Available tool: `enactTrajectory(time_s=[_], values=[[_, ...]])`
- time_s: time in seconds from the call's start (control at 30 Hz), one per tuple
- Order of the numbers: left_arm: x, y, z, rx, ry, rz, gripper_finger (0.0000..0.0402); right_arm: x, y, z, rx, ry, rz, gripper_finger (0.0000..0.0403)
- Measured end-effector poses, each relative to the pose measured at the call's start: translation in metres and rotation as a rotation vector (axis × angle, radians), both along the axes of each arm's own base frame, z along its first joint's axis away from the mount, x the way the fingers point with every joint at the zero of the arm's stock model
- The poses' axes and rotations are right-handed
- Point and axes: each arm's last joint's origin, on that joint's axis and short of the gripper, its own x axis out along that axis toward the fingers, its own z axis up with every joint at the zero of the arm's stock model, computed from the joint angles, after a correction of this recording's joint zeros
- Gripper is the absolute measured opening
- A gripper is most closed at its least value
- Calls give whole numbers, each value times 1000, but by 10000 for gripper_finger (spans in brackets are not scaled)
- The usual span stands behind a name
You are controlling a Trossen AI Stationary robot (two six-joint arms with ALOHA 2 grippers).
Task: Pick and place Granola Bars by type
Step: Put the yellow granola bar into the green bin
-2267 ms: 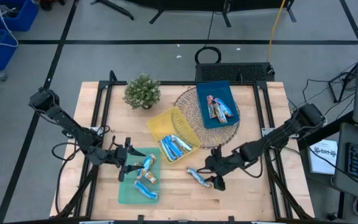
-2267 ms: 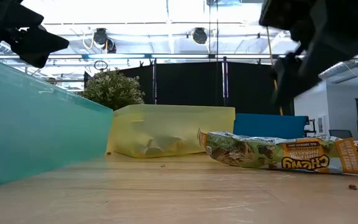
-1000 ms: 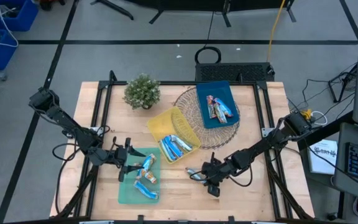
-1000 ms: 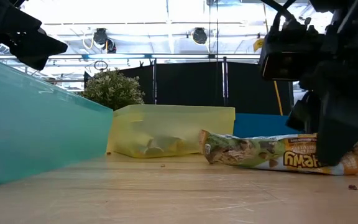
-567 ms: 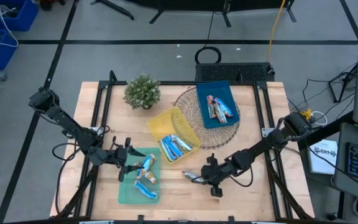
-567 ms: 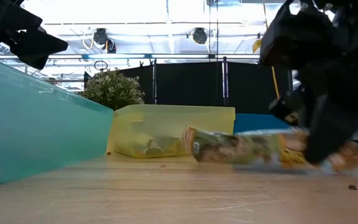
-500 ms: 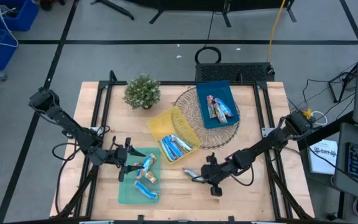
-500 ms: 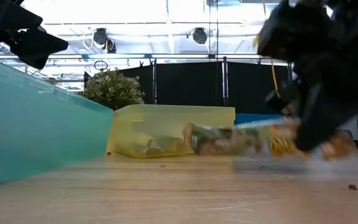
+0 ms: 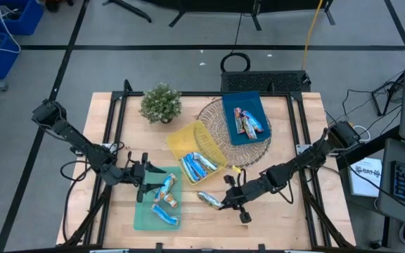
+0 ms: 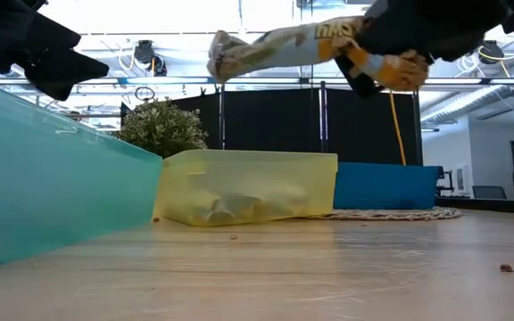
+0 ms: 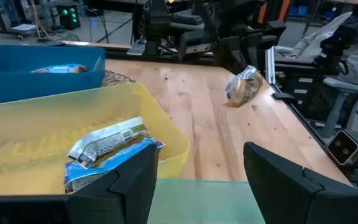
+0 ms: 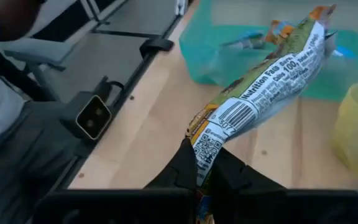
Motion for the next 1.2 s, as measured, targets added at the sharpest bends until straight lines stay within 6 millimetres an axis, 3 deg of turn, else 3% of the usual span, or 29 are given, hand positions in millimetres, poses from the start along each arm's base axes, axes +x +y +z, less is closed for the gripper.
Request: enactTrajectory(time_s=[0.4,0.77,1.0,1.2], values=[[16,17,20,1,-194,65,241,18,-18,20,-107,-286,18,7],[41,31,9,-13,-211,-27,241,28,-39,28,-146,-378,-35,6],[61,25,-4,-6,-208,-95,241,31,-46,32,-156,-426,-57,7],[89,16,-11,106,-174,-84,241,32,-49,37,-103,-469,17,7]])
